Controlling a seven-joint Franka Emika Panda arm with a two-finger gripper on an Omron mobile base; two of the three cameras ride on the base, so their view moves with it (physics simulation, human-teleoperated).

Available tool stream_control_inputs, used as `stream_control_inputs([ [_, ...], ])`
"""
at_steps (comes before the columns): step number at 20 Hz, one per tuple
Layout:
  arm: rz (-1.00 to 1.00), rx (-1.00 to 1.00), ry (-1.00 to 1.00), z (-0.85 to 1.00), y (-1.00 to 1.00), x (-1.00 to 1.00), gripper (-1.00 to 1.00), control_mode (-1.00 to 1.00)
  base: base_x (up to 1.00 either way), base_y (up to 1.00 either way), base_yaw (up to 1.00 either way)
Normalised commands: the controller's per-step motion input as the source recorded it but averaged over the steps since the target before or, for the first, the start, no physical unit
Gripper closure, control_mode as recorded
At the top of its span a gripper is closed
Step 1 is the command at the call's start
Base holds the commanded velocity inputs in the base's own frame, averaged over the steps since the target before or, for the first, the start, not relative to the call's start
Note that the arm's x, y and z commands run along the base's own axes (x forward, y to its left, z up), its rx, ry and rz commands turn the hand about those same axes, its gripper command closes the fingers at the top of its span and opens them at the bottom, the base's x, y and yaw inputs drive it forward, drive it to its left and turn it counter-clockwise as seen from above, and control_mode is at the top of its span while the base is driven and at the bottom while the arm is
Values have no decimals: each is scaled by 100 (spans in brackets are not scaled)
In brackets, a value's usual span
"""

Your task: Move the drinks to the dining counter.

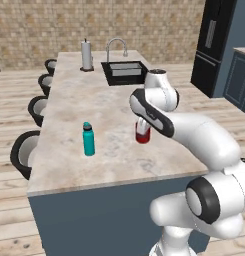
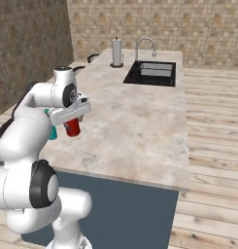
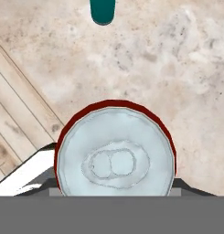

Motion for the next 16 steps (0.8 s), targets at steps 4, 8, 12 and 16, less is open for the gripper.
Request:
stream_control_inputs([
  [4,-1,-1,-14,-32,24,0,100,-100,0,0,0],
  [8,0,3,-12,-39,28,9,100,-100,0,0,0],
  [12,2,13,-1,-16,17,34,100,-100,0,0,0],
  [16,9,6,4,0,19,49,100,-100,0,0,0],
])
